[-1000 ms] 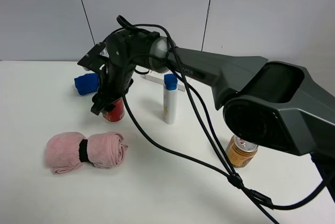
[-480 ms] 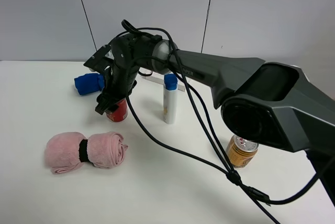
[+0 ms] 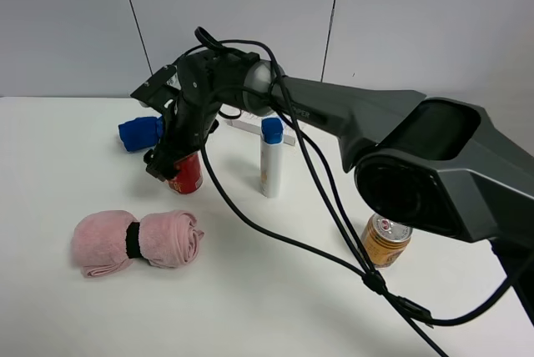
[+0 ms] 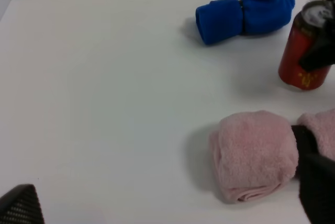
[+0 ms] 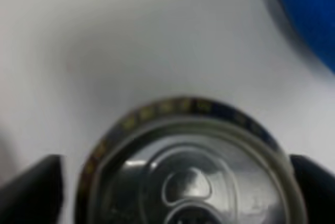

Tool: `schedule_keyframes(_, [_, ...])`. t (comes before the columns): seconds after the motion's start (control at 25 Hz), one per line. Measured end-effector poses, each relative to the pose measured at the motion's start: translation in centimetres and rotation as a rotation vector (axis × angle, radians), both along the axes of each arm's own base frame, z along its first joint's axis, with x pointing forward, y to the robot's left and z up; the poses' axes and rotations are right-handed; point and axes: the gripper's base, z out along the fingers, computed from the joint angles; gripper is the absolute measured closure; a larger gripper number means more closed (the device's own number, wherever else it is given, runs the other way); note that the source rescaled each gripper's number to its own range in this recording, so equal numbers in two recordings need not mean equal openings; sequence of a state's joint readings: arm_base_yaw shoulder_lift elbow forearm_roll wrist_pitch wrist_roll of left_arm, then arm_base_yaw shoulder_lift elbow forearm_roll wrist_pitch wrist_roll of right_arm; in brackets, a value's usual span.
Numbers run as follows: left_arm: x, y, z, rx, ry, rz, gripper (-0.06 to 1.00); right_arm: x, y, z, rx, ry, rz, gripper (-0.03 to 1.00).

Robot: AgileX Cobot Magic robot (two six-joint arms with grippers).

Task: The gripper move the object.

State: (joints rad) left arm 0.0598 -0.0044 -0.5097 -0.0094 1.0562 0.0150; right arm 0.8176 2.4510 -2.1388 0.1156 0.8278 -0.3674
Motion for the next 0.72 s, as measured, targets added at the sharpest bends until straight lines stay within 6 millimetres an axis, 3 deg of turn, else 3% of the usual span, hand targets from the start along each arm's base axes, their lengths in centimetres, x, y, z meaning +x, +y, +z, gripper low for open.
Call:
schedule_keyframes(0.08, [0.0,0.0,0.0,0.0,0.0,0.0,-0.06,-0.1,-0.1,1.5,0.027,-0.009,-0.015,0.08])
schedule_keyframes(0.2, [0.0,0.0,0.0,0.0,0.0,0.0,-0.06,-0.3,-0.3,4.1,0.06,-0.035,-0.018,-0.01])
schedule_keyframes(0.6, [0.0,0.0,0.0,0.0,0.001,0.0,-0.06,-4.3,-3.9,15.6,0.101,0.018,-0.037,-0.03])
schedule_keyframes(0.72, [0.0,0.0,0.0,0.0,0.001,0.0,-0.06,-5.4,-5.3,17.6,0.074,0.061,-0.058,-0.03])
